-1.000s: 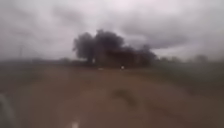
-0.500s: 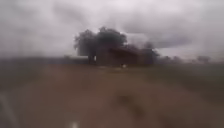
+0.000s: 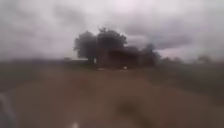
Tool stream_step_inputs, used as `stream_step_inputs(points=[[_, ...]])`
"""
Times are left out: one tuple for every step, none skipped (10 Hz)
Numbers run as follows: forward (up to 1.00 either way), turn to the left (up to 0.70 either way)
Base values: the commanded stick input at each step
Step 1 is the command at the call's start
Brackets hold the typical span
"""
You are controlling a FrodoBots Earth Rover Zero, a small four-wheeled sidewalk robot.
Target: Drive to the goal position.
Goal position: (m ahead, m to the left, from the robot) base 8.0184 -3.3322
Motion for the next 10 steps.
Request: stream_step_inputs(points=[[0.7, 0.0], [0.7, 0.0], [0.7, 0.0], [0.7, 0.0], [0.7, 0.0], [0.7, 0.0], [0.7, 0.0], [0.7, 0.0], [0.7, 0.0], [0.7, 0.0]])
